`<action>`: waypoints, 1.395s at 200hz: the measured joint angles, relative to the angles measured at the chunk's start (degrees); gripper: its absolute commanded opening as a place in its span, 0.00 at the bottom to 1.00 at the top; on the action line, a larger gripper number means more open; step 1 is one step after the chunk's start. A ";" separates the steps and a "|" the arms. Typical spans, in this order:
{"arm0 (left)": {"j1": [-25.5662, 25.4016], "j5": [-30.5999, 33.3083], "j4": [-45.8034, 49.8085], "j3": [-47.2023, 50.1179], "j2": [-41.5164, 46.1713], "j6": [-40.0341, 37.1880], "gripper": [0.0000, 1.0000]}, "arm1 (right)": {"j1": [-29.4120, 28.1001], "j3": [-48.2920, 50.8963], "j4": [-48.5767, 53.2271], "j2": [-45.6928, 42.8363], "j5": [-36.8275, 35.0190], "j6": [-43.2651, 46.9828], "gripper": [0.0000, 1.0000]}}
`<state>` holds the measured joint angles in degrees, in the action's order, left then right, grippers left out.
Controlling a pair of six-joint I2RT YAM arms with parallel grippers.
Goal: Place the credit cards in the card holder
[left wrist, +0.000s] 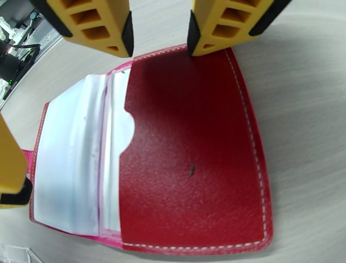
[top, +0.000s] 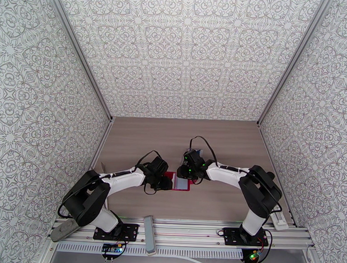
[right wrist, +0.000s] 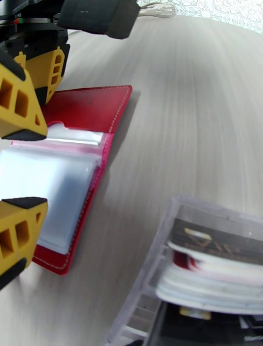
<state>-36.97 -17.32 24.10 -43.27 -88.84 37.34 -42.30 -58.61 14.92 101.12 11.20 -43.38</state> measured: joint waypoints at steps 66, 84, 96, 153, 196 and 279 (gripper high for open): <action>0.00 -0.92 -0.39 0.00 0.02 -0.02 0.51 | 0.04 -0.11 1.25 1.01 -1.60 1.03 0.40; 0.00 -1.33 -0.66 -0.02 0.02 0.02 0.56 | 0.04 -0.11 1.20 1.86 -1.57 1.05 0.40; 0.00 -1.64 -0.83 -0.02 0.07 0.02 0.58 | 0.04 -0.11 1.01 2.05 -1.55 1.03 0.39; 0.02 -2.93 -1.40 -0.02 0.17 0.02 0.67 | 0.04 0.26 -0.24 2.12 -1.33 0.79 0.40; 0.17 -3.61 -1.64 -0.02 0.17 0.02 0.70 | -0.04 1.16 -2.29 2.12 -0.59 0.37 0.39; 0.26 -4.26 -1.86 -0.02 0.22 0.02 0.72 | -1.77 1.51 -3.76 2.12 0.07 -1.14 0.39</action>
<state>-36.71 -21.58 22.24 -43.29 -88.62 37.36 -44.07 -57.10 11.16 103.24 11.27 -44.51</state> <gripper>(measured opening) 0.721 0.393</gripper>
